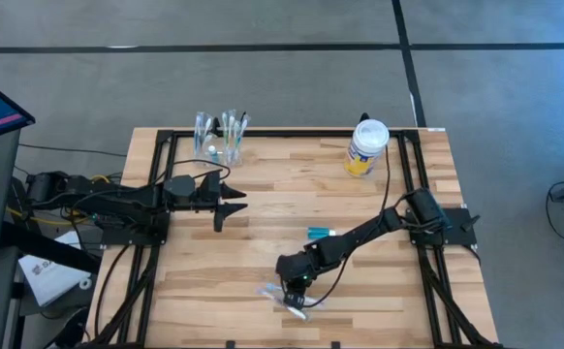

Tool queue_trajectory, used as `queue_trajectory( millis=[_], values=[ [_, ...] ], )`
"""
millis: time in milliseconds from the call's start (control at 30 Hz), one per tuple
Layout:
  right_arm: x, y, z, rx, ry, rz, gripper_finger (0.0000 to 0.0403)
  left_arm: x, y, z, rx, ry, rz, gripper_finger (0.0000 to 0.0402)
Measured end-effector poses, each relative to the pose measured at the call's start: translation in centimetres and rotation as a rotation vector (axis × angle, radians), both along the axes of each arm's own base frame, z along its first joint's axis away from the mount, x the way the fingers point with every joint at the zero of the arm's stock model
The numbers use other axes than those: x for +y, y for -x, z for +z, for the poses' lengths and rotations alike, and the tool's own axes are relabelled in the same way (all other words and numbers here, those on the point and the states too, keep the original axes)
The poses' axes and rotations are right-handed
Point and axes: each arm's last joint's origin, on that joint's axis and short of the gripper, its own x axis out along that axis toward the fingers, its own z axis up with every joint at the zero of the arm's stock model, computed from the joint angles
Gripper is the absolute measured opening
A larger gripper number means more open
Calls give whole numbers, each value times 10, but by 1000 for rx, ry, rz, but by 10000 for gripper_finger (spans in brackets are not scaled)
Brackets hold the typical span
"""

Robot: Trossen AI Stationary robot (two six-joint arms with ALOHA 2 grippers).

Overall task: Pick & Place toothbrushing station
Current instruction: Put the blue toothbrush into the transparent organizer

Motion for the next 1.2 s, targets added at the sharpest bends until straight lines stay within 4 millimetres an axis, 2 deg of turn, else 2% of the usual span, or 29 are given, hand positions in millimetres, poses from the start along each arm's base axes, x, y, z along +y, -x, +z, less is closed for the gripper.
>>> queue_trajectory(
  millis=[267,600,833,1200],
  values=[
    [-2,-2,5,-49,41,3,2,0,0,0,0,0,0,159],
    [-11,-18,23,-115,129,62,1,0,0,0,1,0,0,159],
    [-11,-27,42,-154,173,100,1,0,0,0,1,0,0,159],
    [-15,-44,83,-268,286,162,0,0,0,0,0,0,0,159]
  ],
)
